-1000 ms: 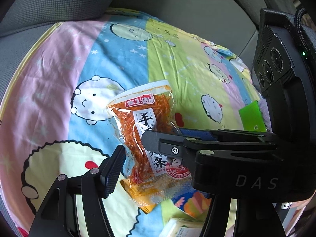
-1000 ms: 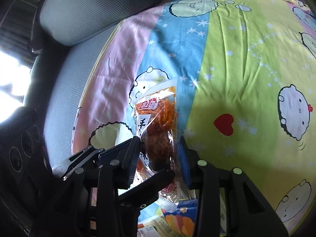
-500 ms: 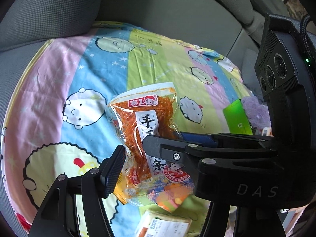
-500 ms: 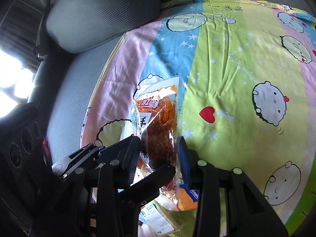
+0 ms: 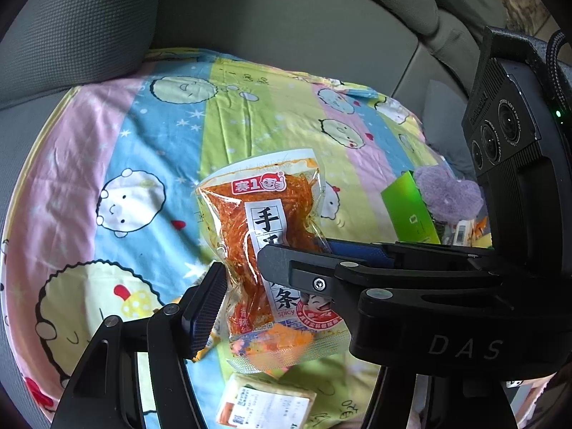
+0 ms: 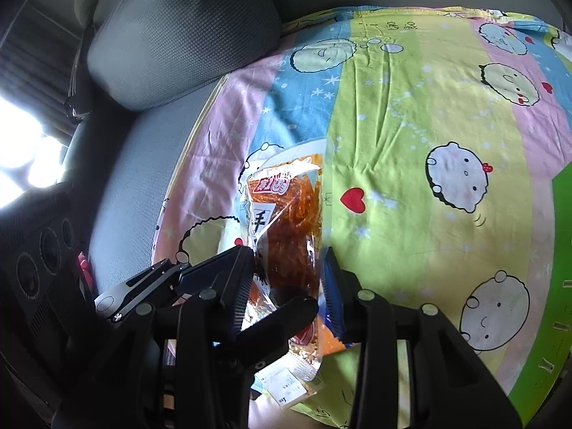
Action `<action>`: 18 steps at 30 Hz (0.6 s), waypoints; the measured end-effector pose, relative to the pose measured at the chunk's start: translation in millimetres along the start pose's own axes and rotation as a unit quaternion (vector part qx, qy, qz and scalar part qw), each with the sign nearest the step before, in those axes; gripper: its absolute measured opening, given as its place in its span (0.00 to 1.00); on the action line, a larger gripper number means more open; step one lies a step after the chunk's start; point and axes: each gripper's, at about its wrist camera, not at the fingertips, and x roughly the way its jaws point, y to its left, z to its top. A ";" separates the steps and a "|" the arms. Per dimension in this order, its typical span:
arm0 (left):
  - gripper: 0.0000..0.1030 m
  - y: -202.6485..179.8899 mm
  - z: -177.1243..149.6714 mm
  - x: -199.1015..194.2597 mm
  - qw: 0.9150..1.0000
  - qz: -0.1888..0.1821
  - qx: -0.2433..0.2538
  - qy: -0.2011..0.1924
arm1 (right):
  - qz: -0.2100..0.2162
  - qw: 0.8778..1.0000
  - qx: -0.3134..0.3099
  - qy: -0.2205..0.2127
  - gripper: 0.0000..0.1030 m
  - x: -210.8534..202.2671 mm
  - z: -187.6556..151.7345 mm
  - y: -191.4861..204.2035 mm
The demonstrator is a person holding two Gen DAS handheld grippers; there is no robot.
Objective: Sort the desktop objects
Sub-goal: 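Carry the spicy strips bag with the right tool toward the green box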
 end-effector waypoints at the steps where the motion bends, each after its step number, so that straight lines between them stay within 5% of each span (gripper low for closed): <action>1: 0.64 -2.0 0.0 -0.1 1.000 -0.001 0.002 0.000 | -0.001 1.000 0.000 -0.002 0.37 -2.4 -0.9 -0.7; 18: 0.64 -35.7 0.6 0.1 0.999 -0.022 0.022 0.005 | -0.009 0.999 0.009 -0.032 0.38 -38.1 -13.2 -15.3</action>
